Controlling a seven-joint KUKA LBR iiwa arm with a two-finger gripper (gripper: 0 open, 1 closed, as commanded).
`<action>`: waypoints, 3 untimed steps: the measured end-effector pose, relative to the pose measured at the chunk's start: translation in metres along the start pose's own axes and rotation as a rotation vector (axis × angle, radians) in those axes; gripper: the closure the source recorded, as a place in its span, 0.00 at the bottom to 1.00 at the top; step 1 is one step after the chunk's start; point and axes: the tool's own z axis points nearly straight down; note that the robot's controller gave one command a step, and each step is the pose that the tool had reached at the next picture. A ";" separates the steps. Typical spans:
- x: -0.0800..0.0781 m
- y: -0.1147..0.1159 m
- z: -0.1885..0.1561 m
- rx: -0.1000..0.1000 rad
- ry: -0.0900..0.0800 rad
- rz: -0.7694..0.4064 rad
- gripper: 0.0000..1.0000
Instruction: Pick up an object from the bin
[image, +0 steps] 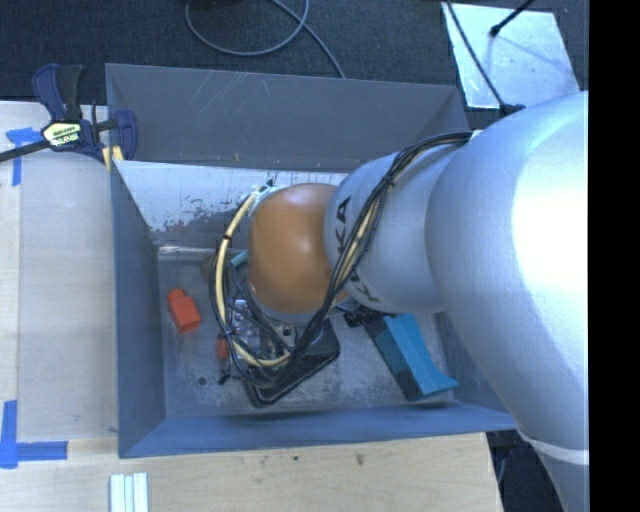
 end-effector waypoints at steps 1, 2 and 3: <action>0.000 0.000 0.000 0.000 0.000 -0.001 1.00; 0.002 0.000 0.007 0.000 0.000 -0.004 1.00; 0.001 -0.002 -0.004 -0.001 -0.001 -0.006 1.00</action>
Offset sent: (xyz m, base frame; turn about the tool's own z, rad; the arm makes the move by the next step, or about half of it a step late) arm -0.0036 0.0005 -0.0101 -0.0058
